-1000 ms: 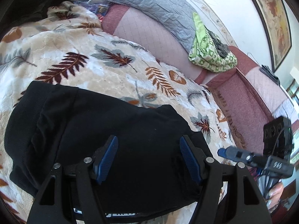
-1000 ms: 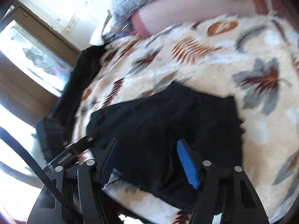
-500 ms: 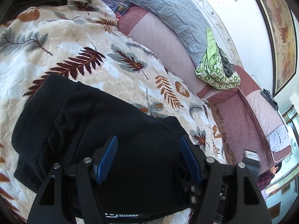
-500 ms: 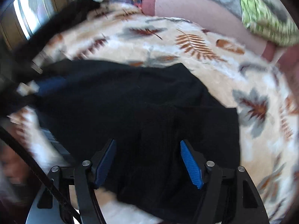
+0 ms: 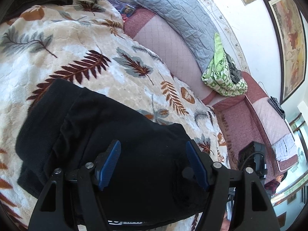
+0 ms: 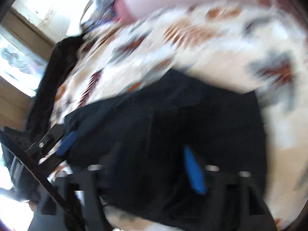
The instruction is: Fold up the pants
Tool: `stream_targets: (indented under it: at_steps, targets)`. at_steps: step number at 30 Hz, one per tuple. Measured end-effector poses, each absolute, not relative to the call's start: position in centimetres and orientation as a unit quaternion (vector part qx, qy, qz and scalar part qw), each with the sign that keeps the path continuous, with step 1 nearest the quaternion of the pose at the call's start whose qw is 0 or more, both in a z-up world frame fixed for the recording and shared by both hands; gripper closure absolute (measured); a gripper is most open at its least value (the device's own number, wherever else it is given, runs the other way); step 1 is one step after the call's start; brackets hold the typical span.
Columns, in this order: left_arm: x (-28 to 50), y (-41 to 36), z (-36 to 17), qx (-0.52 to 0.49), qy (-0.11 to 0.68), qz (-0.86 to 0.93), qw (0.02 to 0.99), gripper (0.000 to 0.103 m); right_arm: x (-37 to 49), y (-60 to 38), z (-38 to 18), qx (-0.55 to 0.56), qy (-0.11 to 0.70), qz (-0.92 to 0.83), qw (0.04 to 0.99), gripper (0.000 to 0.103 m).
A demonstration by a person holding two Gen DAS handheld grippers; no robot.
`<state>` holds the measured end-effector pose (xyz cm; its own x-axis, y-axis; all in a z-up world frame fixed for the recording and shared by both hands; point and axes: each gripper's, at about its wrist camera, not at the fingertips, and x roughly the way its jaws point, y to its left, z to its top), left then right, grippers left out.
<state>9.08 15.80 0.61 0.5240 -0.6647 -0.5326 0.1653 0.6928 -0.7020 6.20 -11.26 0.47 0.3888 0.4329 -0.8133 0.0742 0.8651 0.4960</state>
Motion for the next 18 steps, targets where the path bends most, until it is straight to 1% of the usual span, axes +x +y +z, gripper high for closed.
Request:
stream_targets:
  at_steps: [2, 5, 6, 8, 9, 10, 14, 15, 16, 18]
  targets:
    - [9.1, 16.3, 0.5, -0.307, 0.415, -0.248, 0.82, 0.034, 5.9, -11.4, 0.9, 0.243, 0.528, 0.112, 0.806, 0.028]
    - [9.3, 16.8, 0.5, -0.32, 0.414, -0.247, 0.816, 0.034, 5.2, -13.2, 2.9, 0.291, 0.486, 0.149, 0.811, 0.028]
    - [9.4, 16.8, 0.5, -0.32, 0.414, -0.246, 0.816, 0.034, 4.8, -13.8, 3.7, 0.293, 0.473, 0.144, 0.818, 0.031]
    - [9.3, 16.5, 0.7, -0.311, 0.414, -0.247, 0.819, 0.033, 4.5, -14.3, 4.8, 0.281, 0.466, 0.147, 0.826, 0.052]
    - [9.2, 16.2, 0.8, -0.304, 0.414, -0.248, 0.821, 0.033, 4.6, -14.0, 4.9, 0.277, 0.473, 0.16, 0.821, 0.067]
    - [9.1, 16.0, 0.8, -0.299, 0.415, -0.248, 0.823, 0.033, 4.7, -13.6, 4.8, 0.272, 0.481, 0.166, 0.817, 0.071]
    - [9.0, 15.5, 0.8, -0.283, 0.418, -0.243, 0.829, 0.033, 6.2, -11.0, 2.4, 0.223, 0.526, 0.161, 0.805, 0.071]
    - [9.0, 15.5, 0.6, -0.282, 0.42, -0.241, 0.828, 0.033, 7.2, -10.2, 1.1, 0.209, 0.541, 0.149, 0.801, 0.074]
    - [9.0, 15.6, 0.6, -0.282, 0.421, -0.24, 0.828, 0.033, 8.0, -10.0, 0.0, 0.207, 0.547, 0.145, 0.798, 0.075]
    - [9.0, 15.7, 0.4, -0.281, 0.424, -0.237, 0.828, 0.033, 9.0, -10.1, -0.7, 0.221, 0.547, 0.151, 0.794, 0.075]
